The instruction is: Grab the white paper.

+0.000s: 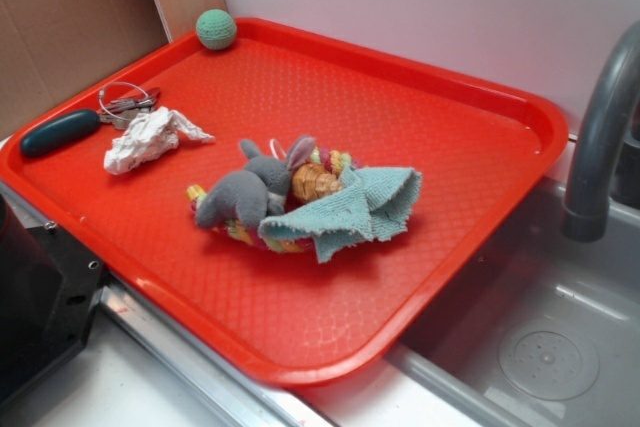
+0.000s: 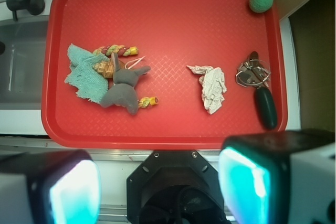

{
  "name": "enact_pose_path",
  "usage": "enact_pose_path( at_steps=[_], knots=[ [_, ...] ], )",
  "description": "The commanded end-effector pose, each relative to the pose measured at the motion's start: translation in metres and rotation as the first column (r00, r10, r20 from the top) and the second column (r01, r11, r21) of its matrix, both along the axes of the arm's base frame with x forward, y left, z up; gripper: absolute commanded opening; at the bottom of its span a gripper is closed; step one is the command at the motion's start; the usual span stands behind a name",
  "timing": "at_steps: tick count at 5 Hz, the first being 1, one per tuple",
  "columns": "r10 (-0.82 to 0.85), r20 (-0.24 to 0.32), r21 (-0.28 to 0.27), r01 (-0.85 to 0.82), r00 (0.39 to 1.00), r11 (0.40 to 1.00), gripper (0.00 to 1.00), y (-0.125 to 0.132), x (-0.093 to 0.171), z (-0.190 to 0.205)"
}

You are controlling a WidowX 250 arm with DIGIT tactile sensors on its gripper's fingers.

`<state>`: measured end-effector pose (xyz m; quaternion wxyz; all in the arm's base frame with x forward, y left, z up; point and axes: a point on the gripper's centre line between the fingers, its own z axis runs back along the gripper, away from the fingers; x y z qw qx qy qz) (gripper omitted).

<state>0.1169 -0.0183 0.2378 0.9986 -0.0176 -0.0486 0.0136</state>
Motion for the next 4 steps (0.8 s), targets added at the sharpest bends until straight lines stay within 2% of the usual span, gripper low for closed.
enact_pose_path(
  at_steps=[1,2,3,4],
  knots=[
    [0.0,0.0,0.0,0.0,1.0,1.0,1.0,0.0,0.0,0.0],
    [0.198,-0.09,0.014,-0.197,0.976,0.98,1.0,0.048,0.036,-0.05],
    [0.281,-0.078,-0.023,-0.283,0.957,0.959,1.0,0.076,0.049,-0.087],
    [0.259,-0.076,-0.054,-0.264,0.963,0.963,1.0,0.094,0.048,-0.134]
  ],
)
